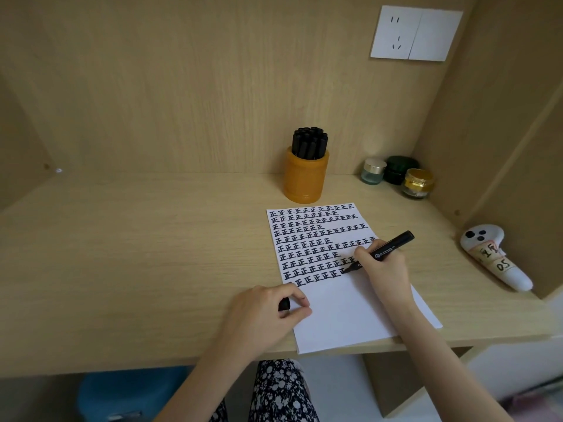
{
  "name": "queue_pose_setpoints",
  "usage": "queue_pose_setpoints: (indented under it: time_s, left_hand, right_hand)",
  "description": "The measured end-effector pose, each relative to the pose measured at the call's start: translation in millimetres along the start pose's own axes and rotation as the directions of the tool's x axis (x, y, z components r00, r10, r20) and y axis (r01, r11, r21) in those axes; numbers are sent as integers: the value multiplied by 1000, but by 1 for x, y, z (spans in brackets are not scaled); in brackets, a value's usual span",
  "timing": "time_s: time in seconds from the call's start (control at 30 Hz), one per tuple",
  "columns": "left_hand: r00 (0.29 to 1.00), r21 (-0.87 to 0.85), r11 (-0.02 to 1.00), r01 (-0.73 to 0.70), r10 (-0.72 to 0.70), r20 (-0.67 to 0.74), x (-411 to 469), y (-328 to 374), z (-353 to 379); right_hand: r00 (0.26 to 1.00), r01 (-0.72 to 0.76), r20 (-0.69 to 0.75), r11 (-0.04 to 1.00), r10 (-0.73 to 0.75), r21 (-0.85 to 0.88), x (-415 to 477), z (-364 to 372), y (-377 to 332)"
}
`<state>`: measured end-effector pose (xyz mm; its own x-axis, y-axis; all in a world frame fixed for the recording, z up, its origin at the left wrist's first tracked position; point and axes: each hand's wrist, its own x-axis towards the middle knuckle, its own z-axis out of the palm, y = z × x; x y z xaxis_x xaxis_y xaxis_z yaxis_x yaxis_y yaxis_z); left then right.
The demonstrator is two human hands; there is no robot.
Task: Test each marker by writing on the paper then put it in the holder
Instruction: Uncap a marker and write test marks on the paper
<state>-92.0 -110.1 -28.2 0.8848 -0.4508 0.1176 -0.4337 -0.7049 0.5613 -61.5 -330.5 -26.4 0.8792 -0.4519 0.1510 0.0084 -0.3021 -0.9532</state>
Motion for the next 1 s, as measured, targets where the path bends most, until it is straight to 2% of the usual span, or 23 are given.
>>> queue_pose_setpoints:
  time_s: [0.3, 0.53, 0.7, 0.9, 1.0]
  left_hand:
    - [1000, 3, 1000, 2, -2, -7, 0, -1, 1]
    - [1000, 15, 1000, 8, -8, 12, 0, 1, -1]
    - [1000, 26, 1000, 3, -3, 2, 0, 1, 0]
    - [1000, 42, 999, -1, 1, -6, 1, -1, 2]
    - [1000, -28, 1000, -6, 5, -22, -1, 0, 2]
  right_hand:
    - [1000, 18, 20, 999, -17, -42, -1, 1, 0]
    - [998, 30, -63, 998, -32, -47, -1, 0, -1]
    - [997, 31, -62, 998, -34, -49, 0, 0, 1]
    - [992, -38, -109, 986, 56, 159, 3, -3, 1]
    - [995, -44, -77, 964, 66, 264, 3, -5, -1]
